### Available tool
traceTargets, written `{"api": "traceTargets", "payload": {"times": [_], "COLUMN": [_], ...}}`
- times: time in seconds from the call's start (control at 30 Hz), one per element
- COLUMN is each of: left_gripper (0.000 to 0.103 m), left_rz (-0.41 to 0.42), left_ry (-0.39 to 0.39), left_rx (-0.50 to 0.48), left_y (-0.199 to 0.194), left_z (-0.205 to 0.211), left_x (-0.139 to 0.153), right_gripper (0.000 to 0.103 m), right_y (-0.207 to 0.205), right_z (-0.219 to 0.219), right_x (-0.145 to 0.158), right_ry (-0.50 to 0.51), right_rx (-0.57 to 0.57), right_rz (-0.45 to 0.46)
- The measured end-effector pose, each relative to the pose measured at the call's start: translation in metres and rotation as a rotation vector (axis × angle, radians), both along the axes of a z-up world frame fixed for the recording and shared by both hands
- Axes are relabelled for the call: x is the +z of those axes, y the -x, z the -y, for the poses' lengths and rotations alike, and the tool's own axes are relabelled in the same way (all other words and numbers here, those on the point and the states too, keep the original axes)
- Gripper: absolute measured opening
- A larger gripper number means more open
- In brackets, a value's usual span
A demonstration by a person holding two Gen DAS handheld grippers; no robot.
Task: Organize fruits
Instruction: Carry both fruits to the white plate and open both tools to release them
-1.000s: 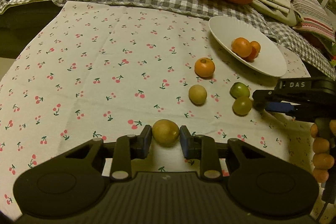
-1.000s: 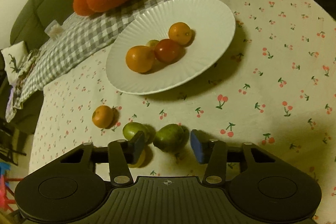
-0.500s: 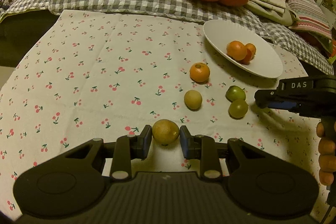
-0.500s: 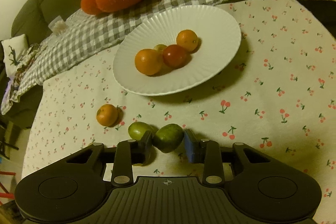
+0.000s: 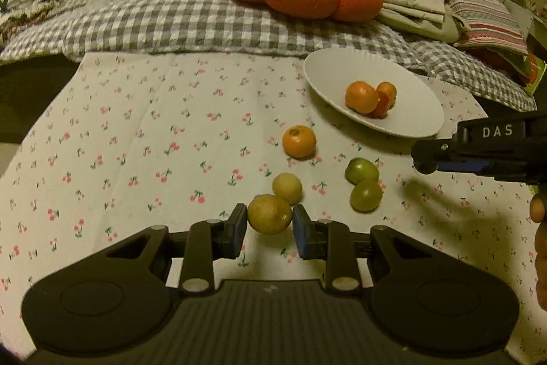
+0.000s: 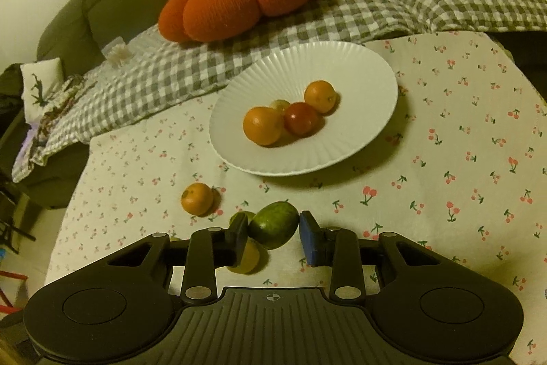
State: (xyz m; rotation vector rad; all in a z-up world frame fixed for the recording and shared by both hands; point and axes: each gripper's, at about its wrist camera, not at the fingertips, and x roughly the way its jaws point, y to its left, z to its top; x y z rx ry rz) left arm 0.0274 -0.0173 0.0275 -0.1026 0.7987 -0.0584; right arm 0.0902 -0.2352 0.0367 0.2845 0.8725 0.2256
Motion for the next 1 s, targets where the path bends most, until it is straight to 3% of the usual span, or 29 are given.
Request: {"api": "traceTargets", "payload": {"times": [0.73, 1.0], "left_gripper": [0.027, 0.027], "left_rz": [0.124, 0.137], "left_ry": [-0.101, -0.073], "left_rx": [-0.114, -0.165], "left_y": [-0.02, -0.042], "left_z": [0.043, 0.052], "left_x": [0.016, 0.018], "right_gripper": [0.032, 0.032], "right_y": [0.006, 0.0], "right_z": [0.025, 0.04], "right_x": [0.023, 0.026], "right_ry": [-0.054, -0.058], "right_rx": [-0.024, -0.07], "right_rz": [0.066, 0.076]}}
